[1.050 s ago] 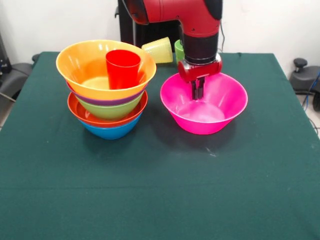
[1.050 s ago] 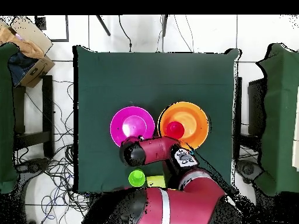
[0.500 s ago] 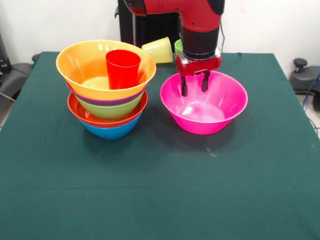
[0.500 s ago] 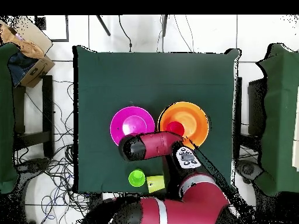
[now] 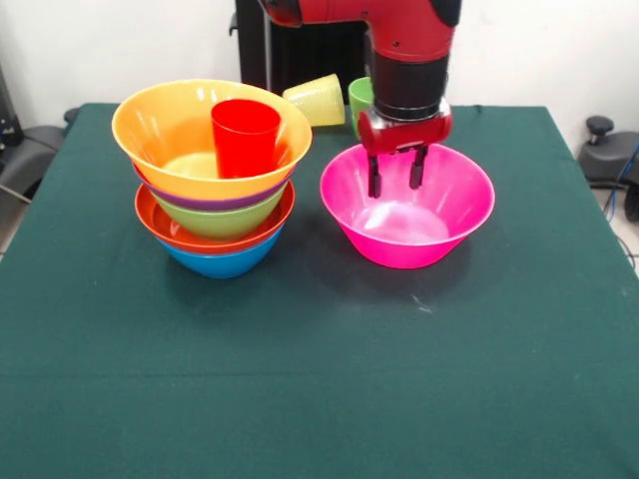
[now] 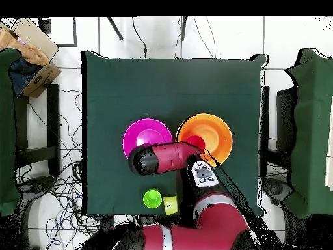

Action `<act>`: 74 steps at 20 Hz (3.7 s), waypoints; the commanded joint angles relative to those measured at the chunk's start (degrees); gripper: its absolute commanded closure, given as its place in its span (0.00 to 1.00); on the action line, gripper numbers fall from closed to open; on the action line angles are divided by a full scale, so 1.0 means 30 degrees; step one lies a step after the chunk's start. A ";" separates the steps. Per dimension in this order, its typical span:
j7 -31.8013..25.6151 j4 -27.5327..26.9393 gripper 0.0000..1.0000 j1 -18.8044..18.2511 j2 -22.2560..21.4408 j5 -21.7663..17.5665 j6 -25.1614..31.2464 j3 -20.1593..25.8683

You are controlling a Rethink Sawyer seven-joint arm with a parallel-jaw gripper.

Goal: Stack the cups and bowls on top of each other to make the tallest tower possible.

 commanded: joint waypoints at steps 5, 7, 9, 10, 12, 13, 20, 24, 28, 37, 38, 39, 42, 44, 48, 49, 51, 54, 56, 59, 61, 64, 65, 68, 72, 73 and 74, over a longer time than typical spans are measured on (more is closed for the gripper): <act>0.2714 -0.2579 0.00 0.2258 -0.1360 0.2733 0.5825 0.0221; 0.2736 -0.2923 0.00 0.2536 -0.1633 0.3095 0.6571 0.0103; 0.2755 -0.3261 0.00 0.2829 -0.1740 0.3300 0.7167 -0.0099; 0.2775 -0.3387 0.00 0.2951 -0.1726 0.3351 0.7342 -0.0190; 0.2866 -0.3414 0.00 0.3091 -0.1686 0.3492 0.7439 -0.0289; 0.2921 -0.3380 0.00 0.3139 -0.1627 0.3550 0.7346 -0.0300; 0.3670 -0.3286 0.00 0.4192 -0.0738 0.3316 0.5525 -0.1065; 0.4262 -0.3407 0.00 0.4880 -0.0151 0.3305 0.4767 -0.1521; 0.4696 -0.3543 0.00 0.5495 0.0180 0.3507 0.4592 -0.1808; 0.4784 -0.4599 0.00 0.6029 -0.0213 0.3770 0.6597 -0.1954; 0.4773 -0.4335 0.00 0.5973 -0.0235 0.3657 0.6172 -0.1918; 0.4772 -0.4019 0.00 0.5901 -0.0226 0.3515 0.5649 -0.1866; 0.5041 -0.3310 0.00 0.5935 -0.0023 0.3089 0.4398 -0.1960; 0.5241 -0.3130 0.00 0.6028 0.0492 0.2751 0.3451 -0.2063; 0.5198 -0.2608 0.00 0.5540 0.2035 0.2063 0.0332 -0.2087; 0.5107 -0.2456 0.00 0.5349 0.2419 0.1886 -0.0540 -0.2084; 0.4859 -0.2377 0.00 0.5058 0.3150 0.1607 -0.1769 -0.2189; 0.4259 -0.2090 0.00 0.4548 0.3724 0.1350 -0.2883 -0.2123; 0.4048 -0.1937 0.00 0.4275 0.3967 0.1256 -0.3440 -0.2052; 0.3841 -0.2191 0.00 0.4127 0.4534 0.1302 -0.3415 -0.2168; 0.3733 -0.2358 0.00 0.3930 0.4920 0.1255 -0.3717 -0.2151; 0.3633 -0.2538 0.00 0.3868 0.5366 0.1096 -0.4186 -0.2313; 0.3612 -0.2619 0.00 0.3852 0.5485 0.1021 -0.4334 -0.2367; 0.3562 -0.2661 0.00 0.3861 0.5436 0.0930 -0.4220 -0.2414; 0.3927 -0.2719 1.00 0.3981 0.5522 0.1069 -0.4482 -0.2631; 0.3819 -0.2642 1.00 0.3702 0.5494 0.1111 -0.4273 -0.2368; 0.3712 -0.2565 1.00 0.3423 0.5466 0.1153 -0.4063 -0.2105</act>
